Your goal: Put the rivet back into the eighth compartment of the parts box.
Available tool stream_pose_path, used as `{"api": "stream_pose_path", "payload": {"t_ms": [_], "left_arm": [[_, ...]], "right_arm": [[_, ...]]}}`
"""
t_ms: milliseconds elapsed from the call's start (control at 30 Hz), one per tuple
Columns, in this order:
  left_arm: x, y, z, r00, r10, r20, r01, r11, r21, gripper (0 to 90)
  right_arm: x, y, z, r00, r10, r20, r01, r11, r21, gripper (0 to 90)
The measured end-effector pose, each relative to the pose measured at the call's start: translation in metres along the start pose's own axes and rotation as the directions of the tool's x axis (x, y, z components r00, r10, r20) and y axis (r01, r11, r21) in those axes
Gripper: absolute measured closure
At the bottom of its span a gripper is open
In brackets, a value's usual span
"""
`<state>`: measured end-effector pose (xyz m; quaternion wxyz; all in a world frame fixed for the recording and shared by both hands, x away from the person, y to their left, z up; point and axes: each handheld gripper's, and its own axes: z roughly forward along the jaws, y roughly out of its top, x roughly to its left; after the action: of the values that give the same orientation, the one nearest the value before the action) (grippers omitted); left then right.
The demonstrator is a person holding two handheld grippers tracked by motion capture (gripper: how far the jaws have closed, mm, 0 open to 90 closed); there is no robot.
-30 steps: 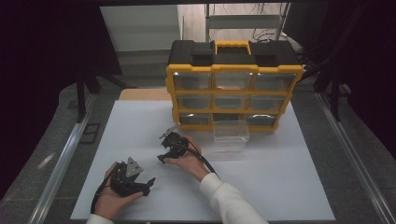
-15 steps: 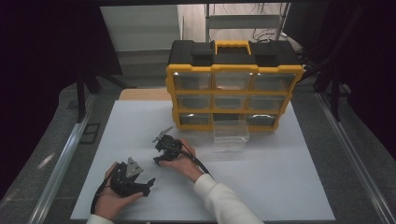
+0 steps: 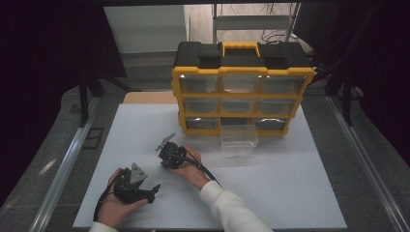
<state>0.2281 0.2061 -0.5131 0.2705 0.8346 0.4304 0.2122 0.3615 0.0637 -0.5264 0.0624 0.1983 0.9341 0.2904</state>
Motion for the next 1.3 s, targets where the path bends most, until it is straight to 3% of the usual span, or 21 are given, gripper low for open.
{"api": "stream_pose_path", "payload": {"t_ms": [200,667,833,1300], "left_arm": [[0.0,0.0,0.0,1.0,0.002,0.0,-0.002,1.0,0.001,11.5],[0.0,0.0,0.001,1.0,0.002,-0.001,-0.002,1.0,0.002,11.5],[0.001,-0.001,0.0,1.0,0.001,-0.003,-0.001,1.0,0.003,11.5],[0.001,0.0,0.001,1.0,0.002,-0.002,-0.002,1.0,0.003,11.6]], "right_arm": [[0.0,0.001,0.0,0.9999,-0.002,-0.016,0.002,1.0,0.004,85.6],[-0.003,0.001,-0.001,0.9998,-0.009,-0.016,0.009,1.0,-0.01,86.2],[-0.007,0.002,-0.01,0.9996,0.008,-0.026,-0.008,0.999,-0.032,86.2],[-0.014,-0.001,-0.044,0.9999,-0.006,-0.014,0.005,0.997,-0.074,86.2]]}}
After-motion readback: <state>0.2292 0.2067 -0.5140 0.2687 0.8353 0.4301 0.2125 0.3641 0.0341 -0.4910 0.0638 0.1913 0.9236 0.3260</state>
